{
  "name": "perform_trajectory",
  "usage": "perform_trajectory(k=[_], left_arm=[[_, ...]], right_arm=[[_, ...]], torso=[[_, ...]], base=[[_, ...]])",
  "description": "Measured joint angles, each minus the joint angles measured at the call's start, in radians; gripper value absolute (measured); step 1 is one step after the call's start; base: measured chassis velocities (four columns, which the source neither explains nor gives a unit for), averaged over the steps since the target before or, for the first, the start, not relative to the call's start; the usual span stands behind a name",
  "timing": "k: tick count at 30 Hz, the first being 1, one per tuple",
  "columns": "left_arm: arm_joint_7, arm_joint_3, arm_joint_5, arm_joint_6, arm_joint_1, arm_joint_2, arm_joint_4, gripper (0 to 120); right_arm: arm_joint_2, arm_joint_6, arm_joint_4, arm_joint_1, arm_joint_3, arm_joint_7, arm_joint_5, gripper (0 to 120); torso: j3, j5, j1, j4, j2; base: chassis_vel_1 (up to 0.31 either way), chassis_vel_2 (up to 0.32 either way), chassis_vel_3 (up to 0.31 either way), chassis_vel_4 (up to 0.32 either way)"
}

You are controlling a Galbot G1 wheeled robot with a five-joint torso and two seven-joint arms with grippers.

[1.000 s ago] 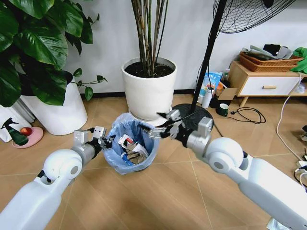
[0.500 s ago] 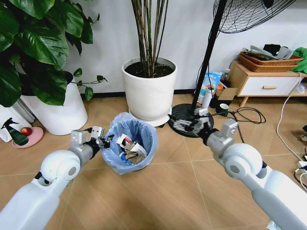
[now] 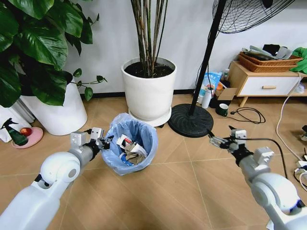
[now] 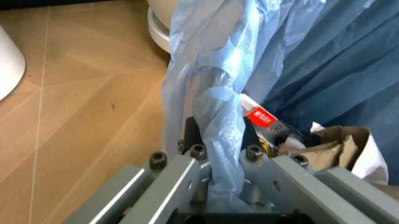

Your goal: Pick up the trash bin and place the garbage on the floor into it.

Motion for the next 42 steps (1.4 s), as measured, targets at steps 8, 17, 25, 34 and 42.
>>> perform_trajectory(k=[8, 17, 25, 34, 42], left_arm=[[0.003, 0.005, 0.002, 0.000, -0.002, -0.001, -0.002, 0], [0.005, 0.007, 0.002, 0.000, -0.005, 0.002, 0.000, 0], [0.005, 0.013, 0.002, 0.000, -0.013, 0.000, 0.003, 0], [0.005, 0.013, -0.002, 0.000, -0.020, 0.004, 0.004, 0], [0.005, 0.013, -0.002, 0.000, -0.019, 0.001, 0.002, 0]], right_arm=[[0.103, 0.025, 0.017, -0.081, 0.029, -0.020, -0.054, 100], [0.115, 0.036, 0.017, -0.096, 0.037, -0.023, -0.064, 100], [0.113, 0.041, 0.008, -0.089, 0.031, -0.023, -0.067, 100], [0.103, 0.039, -0.003, -0.066, 0.017, -0.017, -0.063, 100], [0.105, 0.038, -0.005, -0.066, 0.007, -0.016, -0.063, 100]], torso=[[0.000, 0.0001, 0.000, -0.0001, 0.000], [0.000, 0.0001, 0.000, 0.0000, 0.000], [0.000, 0.0001, 0.000, 0.0000, 0.000], [0.000, 0.0003, 0.000, 0.0000, 0.000], [0.000, 0.0001, 0.000, -0.0001, 0.000]], base=[[0.000, 0.000, 0.000, 0.000], [0.000, 0.000, 0.000, 0.000], [0.015, -0.011, -0.023, 0.012], [0.139, -0.135, -0.130, 0.135], [0.136, -0.135, -0.128, 0.136]])
